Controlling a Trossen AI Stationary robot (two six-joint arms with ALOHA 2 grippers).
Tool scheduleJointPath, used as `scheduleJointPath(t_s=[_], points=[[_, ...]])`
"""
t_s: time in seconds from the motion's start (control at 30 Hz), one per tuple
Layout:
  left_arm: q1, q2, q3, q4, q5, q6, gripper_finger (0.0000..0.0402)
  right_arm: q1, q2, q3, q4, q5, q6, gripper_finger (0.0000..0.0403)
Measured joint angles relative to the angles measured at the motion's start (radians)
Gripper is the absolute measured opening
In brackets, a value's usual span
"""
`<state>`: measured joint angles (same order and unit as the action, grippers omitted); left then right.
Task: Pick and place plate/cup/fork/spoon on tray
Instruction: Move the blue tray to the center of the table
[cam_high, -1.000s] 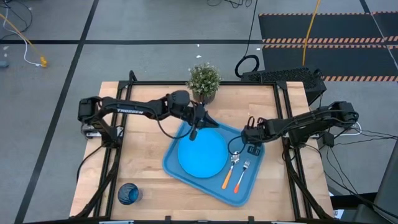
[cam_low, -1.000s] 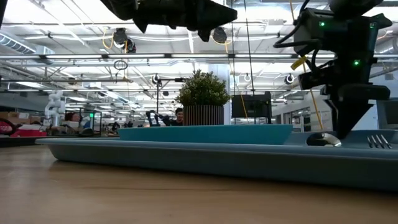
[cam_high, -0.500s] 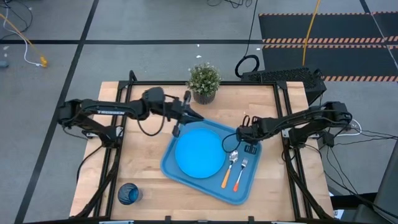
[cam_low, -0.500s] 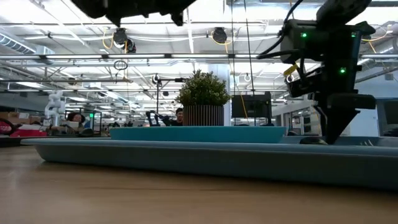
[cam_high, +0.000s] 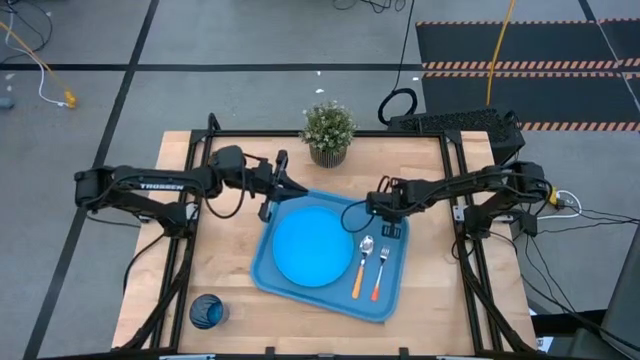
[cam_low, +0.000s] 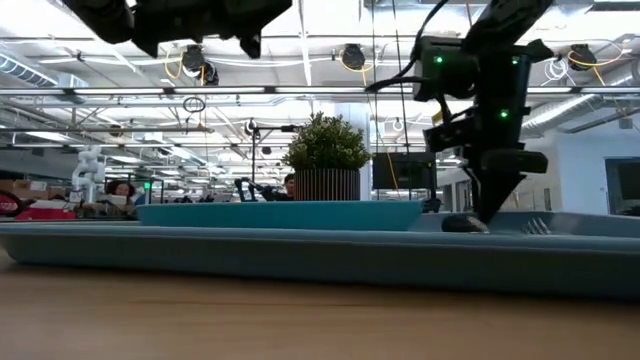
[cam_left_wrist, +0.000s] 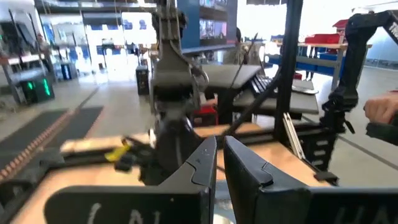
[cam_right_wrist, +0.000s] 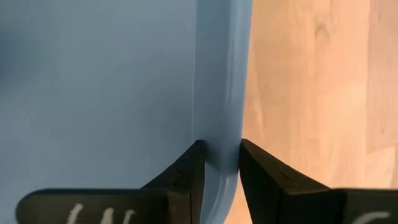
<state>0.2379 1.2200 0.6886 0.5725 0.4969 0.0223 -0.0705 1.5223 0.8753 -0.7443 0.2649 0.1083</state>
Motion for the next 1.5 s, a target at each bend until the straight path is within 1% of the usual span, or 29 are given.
scheduleJointPath(t_s=[0.27, 0.53, 0.7, 0.8, 0.93, 1.0, 1.1, 1.23, 1.3, 1.4, 1.5], points=[[-0.006, -0.067, -0.067, 0.002, -0.008, -0.006, 0.0030, -0.057, 0.000, 0.001, 0.071, 0.000, -0.109, 0.0079], [-0.036, -0.097, -0.111, -0.001, -0.008, -0.006, 0.0030, -0.098, -0.001, 0.001, 0.099, 0.000, -0.225, 0.0079], [-0.052, -0.097, -0.117, -0.002, -0.008, -0.007, 0.0030, -0.124, -0.001, 0.001, 0.120, -0.001, -0.257, 0.0079], [-0.062, -0.097, -0.117, -0.002, -0.008, -0.010, 0.0030, -0.133, -0.008, 0.001, 0.114, 0.018, -0.235, 0.0079], [-0.064, -0.097, -0.117, -0.031, -0.015, -0.014, 0.0030, -0.125, -0.053, 0.001, 0.058, 0.019, -0.098, 0.0079], [-0.064, -0.097, -0.117, -0.081, -0.058, -0.016, 0.0030, -0.106, -0.077, 0.001, -0.016, -0.007, 0.008, 0.0079], [-0.064, -0.097, -0.118, -0.153, -0.131, 0.000, 0.0030, -0.064, -0.104, 0.001, -0.156, -0.063, 0.218, 0.0079], [-0.064, -0.097, -0.118, -0.174, -0.182, 0.013, 0.0030, 0.008, -0.115, 0.001, -0.292, -0.173, 0.580, 0.0079], [-0.064, -0.097, -0.118, -0.173, -0.185, 0.024, 0.0030, 0.044, -0.119, 0.001, -0.305, -0.232, 0.709, 0.0079], [-0.064, -0.097, -0.118, -0.173, -0.185, 0.025, 0.0030, 0.091, -0.122, 0.001, -0.287, -0.248, 0.846, 0.0079], [-0.064, -0.097, -0.118, -0.173, -0.185, 0.027, 0.0030, 0.121, -0.124, 0.001, -0.277, -0.275, 0.948, 0.0079]])
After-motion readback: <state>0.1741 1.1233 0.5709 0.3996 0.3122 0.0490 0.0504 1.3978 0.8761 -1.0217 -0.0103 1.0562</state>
